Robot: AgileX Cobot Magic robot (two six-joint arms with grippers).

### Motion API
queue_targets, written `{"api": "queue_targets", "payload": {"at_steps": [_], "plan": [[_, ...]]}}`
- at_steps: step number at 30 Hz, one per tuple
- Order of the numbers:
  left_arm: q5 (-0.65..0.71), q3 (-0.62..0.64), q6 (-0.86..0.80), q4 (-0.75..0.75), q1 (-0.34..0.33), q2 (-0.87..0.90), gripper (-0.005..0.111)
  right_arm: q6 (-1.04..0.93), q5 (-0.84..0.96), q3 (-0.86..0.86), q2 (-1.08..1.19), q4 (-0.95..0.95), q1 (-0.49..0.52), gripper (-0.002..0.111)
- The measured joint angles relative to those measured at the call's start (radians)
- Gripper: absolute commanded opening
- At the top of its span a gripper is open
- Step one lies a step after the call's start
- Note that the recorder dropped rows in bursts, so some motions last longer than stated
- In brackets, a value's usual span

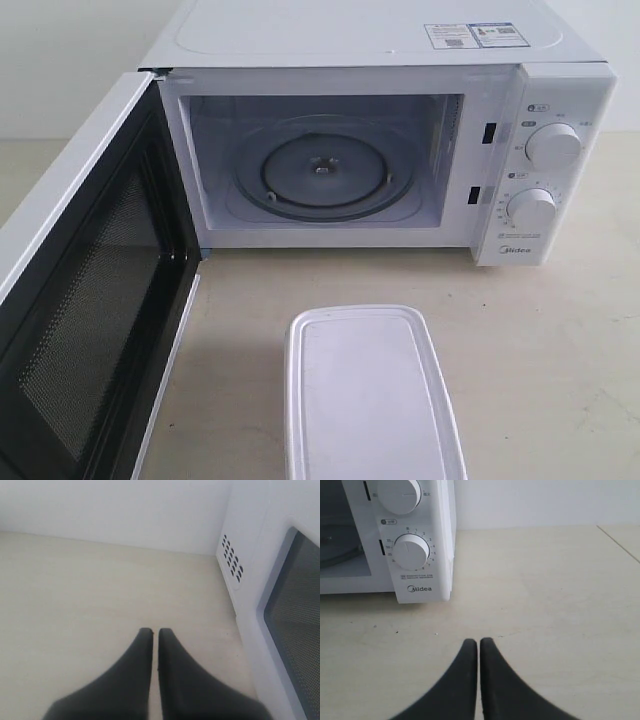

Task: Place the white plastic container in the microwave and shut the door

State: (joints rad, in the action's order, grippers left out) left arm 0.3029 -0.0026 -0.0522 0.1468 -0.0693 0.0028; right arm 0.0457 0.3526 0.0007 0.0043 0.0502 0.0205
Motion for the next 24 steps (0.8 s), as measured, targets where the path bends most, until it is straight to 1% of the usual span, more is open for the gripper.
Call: {"api": "queue_targets", "payload": {"at_steps": [4,9,20,24], "plan": [[0.0,0.0,0.0,0.0,0.0,0.0,0.004,0.0,0.0,0.0,0.0,0.0,0.0,0.0],[0.0,0.0,0.002,0.0,0.0,0.0,0.004,0.022,-0.047,-0.009,0.0,-0.007,0.0,0.0],[0.0,0.0,0.002,0.0,0.0,0.0,0.004,0.059,-0.106,-0.302,-0.002,-0.02,0.0,0.0],[0.0,0.0,0.002,0.0,0.0,0.0,0.004,0.1,-0.185,-0.36,-0.002,-0.024,0.0,0.0]]}}
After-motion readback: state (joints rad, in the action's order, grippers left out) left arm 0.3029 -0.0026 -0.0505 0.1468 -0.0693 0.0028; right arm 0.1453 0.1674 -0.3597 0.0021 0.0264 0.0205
